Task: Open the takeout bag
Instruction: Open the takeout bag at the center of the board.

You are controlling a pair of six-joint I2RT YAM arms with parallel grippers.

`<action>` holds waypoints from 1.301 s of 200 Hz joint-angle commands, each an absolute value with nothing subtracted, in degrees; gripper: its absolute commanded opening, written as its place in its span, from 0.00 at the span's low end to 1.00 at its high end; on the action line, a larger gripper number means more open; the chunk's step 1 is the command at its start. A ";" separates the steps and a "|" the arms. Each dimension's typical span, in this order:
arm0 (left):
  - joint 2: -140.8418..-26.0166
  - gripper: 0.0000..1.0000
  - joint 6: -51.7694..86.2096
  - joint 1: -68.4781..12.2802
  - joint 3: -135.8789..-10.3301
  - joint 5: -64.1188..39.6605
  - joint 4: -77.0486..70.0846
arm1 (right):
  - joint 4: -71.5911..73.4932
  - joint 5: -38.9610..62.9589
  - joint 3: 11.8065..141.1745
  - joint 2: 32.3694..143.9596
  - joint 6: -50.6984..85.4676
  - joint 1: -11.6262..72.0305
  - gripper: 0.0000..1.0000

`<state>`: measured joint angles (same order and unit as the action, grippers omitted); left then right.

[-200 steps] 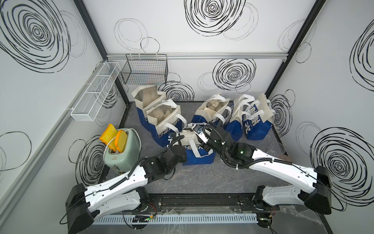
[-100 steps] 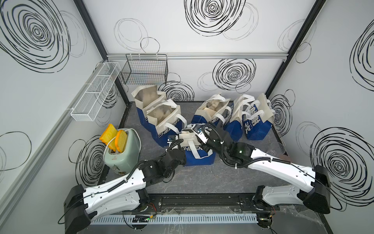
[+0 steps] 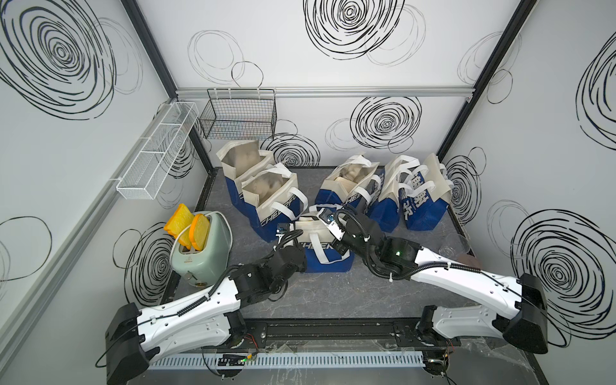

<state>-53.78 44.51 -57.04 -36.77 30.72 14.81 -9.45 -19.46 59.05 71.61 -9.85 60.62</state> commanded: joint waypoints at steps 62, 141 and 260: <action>-53.15 0.00 47.13 -58.44 -32.97 33.73 18.16 | -14.49 -20.23 66.77 70.65 -8.08 57.61 0.00; -55.84 0.00 49.10 -60.16 -33.53 35.48 25.33 | -18.46 -21.05 74.72 72.68 -8.99 53.76 0.00; -56.91 0.00 49.88 -61.78 -34.79 38.24 31.43 | -21.18 -20.04 80.67 74.00 -8.15 48.69 0.00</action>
<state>-55.51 49.36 -61.56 -35.86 36.25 15.94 -26.52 -13.19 75.96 75.64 -7.31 51.11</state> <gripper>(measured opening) 0.050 0.046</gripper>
